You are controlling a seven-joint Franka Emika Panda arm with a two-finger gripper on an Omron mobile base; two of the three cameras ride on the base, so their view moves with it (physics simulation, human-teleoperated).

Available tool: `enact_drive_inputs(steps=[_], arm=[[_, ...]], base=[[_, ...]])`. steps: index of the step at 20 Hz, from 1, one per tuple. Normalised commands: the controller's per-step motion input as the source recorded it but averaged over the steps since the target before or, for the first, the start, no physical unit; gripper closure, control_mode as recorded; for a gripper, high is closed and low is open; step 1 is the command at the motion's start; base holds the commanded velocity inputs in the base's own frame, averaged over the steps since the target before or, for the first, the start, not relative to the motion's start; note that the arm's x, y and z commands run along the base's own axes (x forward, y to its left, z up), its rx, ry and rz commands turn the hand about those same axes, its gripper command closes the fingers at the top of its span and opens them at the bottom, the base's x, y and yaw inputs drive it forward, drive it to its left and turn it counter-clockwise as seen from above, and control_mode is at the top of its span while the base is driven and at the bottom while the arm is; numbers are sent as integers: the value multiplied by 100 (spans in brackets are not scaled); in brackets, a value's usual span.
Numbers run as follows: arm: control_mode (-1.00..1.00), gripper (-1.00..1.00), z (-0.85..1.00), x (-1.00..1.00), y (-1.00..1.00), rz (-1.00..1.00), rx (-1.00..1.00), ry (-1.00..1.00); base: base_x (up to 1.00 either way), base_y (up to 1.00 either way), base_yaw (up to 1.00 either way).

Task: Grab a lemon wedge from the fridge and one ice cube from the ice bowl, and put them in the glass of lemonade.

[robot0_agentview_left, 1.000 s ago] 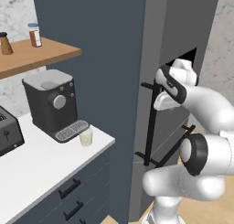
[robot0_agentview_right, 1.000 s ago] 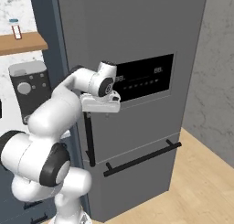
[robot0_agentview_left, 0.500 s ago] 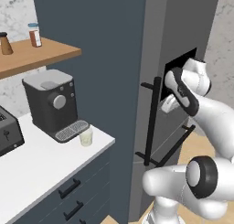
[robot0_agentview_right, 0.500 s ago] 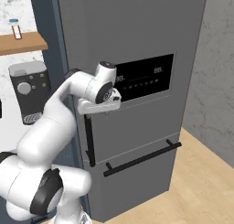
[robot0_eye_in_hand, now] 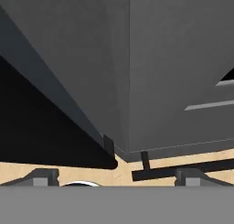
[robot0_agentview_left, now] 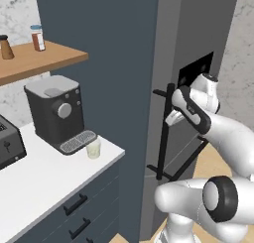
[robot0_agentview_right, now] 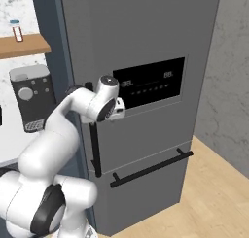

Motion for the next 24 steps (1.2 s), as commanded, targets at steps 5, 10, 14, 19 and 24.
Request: enact_drive_inputs(steps=[5,10,14,19,24], arm=[[-100,-100,0,2,3,0,11,-37],[-100,-100,2,30,25,0,2,-11],[-100,-100,3,28,11,0,0,14],[-100,-100,0,-9,22,-1,0,-1],[-100,-100,0,-17,32,0,0,-5]], base=[[0,0,0],[0,0,0],[0,0,0],[0,0,0],[0,0,0]])
